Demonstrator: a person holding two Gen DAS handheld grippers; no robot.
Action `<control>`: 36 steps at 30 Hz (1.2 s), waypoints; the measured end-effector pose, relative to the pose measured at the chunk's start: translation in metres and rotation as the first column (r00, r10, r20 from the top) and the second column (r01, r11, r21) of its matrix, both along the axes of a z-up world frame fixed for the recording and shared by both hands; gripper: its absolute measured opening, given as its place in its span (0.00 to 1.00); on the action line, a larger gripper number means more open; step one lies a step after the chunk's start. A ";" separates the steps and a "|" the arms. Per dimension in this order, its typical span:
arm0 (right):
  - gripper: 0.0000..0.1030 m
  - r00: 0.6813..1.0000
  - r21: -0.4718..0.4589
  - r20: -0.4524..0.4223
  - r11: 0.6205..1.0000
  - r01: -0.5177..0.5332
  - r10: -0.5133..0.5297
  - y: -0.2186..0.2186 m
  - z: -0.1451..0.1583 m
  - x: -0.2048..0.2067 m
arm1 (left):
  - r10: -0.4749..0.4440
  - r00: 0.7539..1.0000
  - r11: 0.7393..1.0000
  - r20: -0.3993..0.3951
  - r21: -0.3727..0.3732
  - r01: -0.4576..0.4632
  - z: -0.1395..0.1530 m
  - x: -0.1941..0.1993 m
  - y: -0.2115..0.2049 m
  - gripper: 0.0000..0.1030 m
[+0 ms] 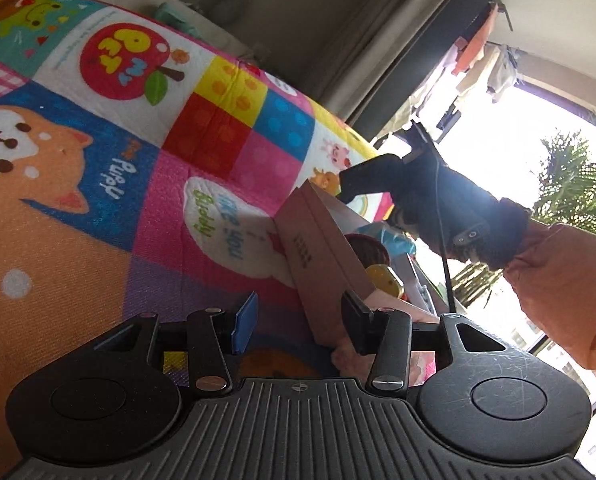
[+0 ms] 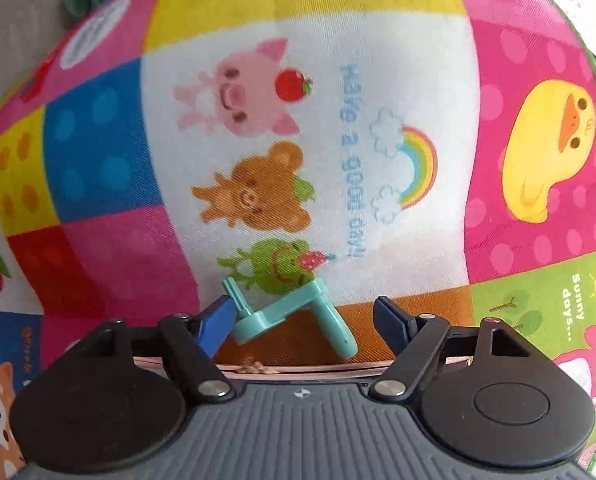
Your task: Organize objects
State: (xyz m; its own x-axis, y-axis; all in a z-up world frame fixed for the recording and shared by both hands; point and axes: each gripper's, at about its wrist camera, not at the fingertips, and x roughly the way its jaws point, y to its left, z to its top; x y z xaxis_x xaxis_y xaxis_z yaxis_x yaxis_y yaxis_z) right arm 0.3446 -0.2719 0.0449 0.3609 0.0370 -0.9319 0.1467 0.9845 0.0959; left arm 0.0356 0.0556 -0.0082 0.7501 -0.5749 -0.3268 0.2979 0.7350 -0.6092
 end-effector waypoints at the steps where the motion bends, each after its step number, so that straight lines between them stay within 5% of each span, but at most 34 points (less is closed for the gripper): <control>1: 0.74 0.999 -0.004 -0.031 1.000 -0.010 0.010 0.000 -0.007 0.003 | -0.001 1.000 1.000 -0.004 -0.004 0.001 0.000 0.001 0.001 0.49; 3: 0.71 0.999 0.030 -0.028 0.999 -0.039 0.040 0.002 -0.009 0.005 | -0.002 1.000 1.000 -0.016 -0.017 0.002 -0.002 0.002 0.002 0.49; 7: 0.26 0.992 0.041 -0.014 0.991 -0.125 0.126 0.022 -0.009 -0.001 | 0.003 0.999 0.999 -0.041 -0.049 -0.005 -0.005 0.005 0.008 0.49; 9: 0.18 0.994 0.071 -0.011 0.992 -0.104 0.105 0.025 -0.007 -0.001 | 0.006 0.999 0.999 -0.050 -0.053 -0.008 -0.005 0.006 0.008 0.49; 14: 0.15 0.994 0.046 0.015 0.993 -0.107 0.106 0.030 -0.006 -0.008 | 0.005 0.999 0.999 -0.047 -0.045 -0.007 -0.005 0.004 0.008 0.49; 25: 0.38 0.983 -0.018 0.039 0.983 -0.181 0.181 0.053 0.001 0.004 | 0.005 0.997 0.998 -0.071 -0.069 -0.009 -0.009 0.008 0.010 0.49; 26: 0.37 0.983 -0.024 0.037 0.984 -0.178 0.178 0.055 0.001 0.006 | 0.004 0.997 0.997 -0.072 -0.070 -0.009 -0.009 0.008 0.010 0.49; 29: 0.13 0.987 -0.030 0.002 0.986 -0.163 0.163 0.056 -0.009 0.011 | 0.005 0.997 0.997 -0.077 -0.077 -0.011 -0.009 0.008 0.011 0.49; 36: 0.09 0.986 -0.022 0.096 0.991 -0.133 0.134 0.047 0.014 -0.005 | 0.007 0.996 0.995 -0.092 -0.094 -0.016 -0.010 0.010 0.013 0.49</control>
State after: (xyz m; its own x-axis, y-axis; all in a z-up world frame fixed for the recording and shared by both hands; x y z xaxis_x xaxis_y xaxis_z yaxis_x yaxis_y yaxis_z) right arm 0.3395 -0.2247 0.0585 0.4428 0.0769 -0.8933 0.0043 0.9961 0.0878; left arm 0.0457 0.0691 -0.0187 0.7263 -0.5980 -0.3389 0.2295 0.6757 -0.7005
